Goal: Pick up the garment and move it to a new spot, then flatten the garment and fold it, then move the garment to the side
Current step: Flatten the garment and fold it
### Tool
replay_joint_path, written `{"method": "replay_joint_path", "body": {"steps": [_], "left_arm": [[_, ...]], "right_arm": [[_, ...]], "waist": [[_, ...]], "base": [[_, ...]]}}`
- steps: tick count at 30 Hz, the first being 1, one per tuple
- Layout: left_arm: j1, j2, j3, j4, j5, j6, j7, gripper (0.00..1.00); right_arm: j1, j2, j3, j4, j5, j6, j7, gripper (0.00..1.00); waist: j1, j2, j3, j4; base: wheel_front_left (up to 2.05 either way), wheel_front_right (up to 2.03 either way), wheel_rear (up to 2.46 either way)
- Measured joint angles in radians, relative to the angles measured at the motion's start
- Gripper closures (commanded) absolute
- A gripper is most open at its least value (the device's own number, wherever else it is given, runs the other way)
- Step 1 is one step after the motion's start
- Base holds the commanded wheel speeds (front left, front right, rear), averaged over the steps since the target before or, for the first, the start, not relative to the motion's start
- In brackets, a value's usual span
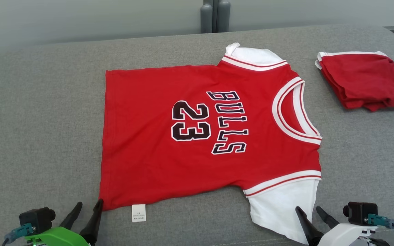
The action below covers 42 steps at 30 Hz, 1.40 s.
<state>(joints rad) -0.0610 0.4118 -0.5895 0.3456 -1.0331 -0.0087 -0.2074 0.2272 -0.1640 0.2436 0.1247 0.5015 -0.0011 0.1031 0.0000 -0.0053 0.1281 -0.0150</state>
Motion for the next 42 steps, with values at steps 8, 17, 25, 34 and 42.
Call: {"method": "replay_joint_path", "body": {"steps": [8,17,25,34,42], "left_arm": [[-0.001,0.016,0.042,-0.026,0.072,0.047,-0.034,0.0],[-0.001,0.002,0.064,-0.056,0.138,0.072,-0.041,0.0],[-0.018,-0.027,0.045,-0.081,0.212,0.072,-0.041,0.0],[-0.039,-0.079,0.067,-0.099,0.258,0.08,-0.041,0.0],[-0.028,-0.101,0.093,-0.101,0.285,0.08,-0.041,0.0]], "right_arm": [[0.0,-0.006,-0.031,-0.074,-0.046,-0.037,-0.084,0.0],[-0.023,-0.058,-0.072,-0.13,-0.144,-0.079,-0.166,0.0],[-0.084,-0.085,-0.091,-0.123,-0.204,-0.089,-0.221,0.0],[-0.099,-0.062,-0.074,-0.063,-0.241,-0.098,-0.275,0.0],[-0.09,-0.043,-0.048,-0.023,-0.249,-0.098,-0.296,0.0]], "waist": [[0.0,0.0,-0.026,-0.009],[0.0,0.0,-0.062,0.005],[0.0,0.0,-0.067,0.021],[0.0,0.0,-0.067,0.043],[0.0,0.0,-0.071,0.044]], "base": [[0.0,0.0,0.0],[0.0,0.0,0.0],[0.0,0.0,0.0],[0.0,0.0,0.0],[0.0,0.0,0.0]]}}
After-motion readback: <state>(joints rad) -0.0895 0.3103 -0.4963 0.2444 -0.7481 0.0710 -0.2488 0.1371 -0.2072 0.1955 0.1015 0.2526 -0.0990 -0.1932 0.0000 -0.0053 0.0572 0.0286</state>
